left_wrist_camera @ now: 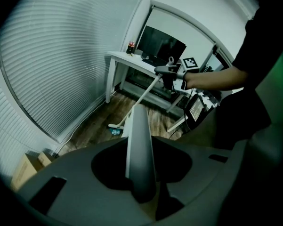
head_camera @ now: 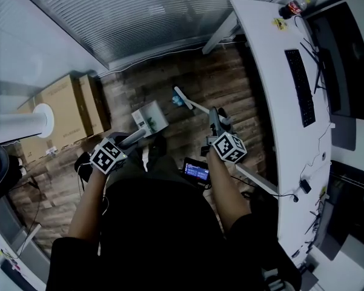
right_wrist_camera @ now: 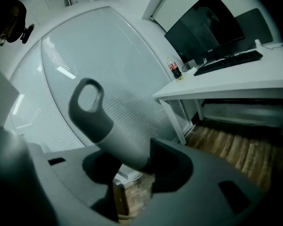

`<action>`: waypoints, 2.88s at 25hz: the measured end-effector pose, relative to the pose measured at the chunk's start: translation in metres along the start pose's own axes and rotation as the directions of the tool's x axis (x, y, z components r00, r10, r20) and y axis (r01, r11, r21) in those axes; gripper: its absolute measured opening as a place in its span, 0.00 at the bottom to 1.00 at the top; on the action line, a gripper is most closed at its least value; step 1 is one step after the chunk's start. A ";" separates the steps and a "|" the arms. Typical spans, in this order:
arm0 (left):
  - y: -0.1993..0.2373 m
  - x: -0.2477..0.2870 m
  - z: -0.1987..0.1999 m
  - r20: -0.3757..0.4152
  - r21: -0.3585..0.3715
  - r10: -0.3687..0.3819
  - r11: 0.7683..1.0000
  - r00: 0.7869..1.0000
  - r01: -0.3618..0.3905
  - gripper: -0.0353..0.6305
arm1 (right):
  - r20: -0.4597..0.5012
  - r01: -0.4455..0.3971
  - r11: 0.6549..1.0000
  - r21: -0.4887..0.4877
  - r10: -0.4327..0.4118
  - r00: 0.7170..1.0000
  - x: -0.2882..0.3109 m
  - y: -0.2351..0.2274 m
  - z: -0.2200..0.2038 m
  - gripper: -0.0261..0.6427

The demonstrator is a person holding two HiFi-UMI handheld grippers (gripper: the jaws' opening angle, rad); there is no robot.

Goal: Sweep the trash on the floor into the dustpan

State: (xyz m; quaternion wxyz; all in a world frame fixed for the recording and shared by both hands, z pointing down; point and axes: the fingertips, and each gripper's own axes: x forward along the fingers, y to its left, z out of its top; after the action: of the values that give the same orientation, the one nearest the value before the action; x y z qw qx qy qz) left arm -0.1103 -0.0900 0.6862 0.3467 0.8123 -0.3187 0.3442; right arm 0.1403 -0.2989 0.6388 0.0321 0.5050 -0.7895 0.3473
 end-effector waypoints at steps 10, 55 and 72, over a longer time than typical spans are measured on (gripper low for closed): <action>0.001 0.000 0.001 0.024 -0.026 -0.003 1.000 1.000 0.004 0.20 | -0.115 -0.081 0.992 0.096 0.091 0.989 -0.002 0.033 -0.019 0.28; -0.015 -0.257 0.202 0.911 -0.062 0.132 0.981 0.391 -0.186 0.05 | 0.315 -0.188 0.854 -0.485 0.371 0.873 -0.155 0.117 0.174 0.19; -0.073 -0.287 0.144 0.915 0.058 0.026 0.979 0.403 -0.196 0.05 | 0.401 -0.019 0.889 -0.457 0.225 0.888 -0.282 0.162 0.095 0.17</action>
State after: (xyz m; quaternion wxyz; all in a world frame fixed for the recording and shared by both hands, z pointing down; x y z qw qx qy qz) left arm -0.1670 -0.0816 0.3618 0.0299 0.8699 -0.4809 -0.1053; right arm 0.1737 -0.0951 0.3707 -0.0575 0.4979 -0.8646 0.0366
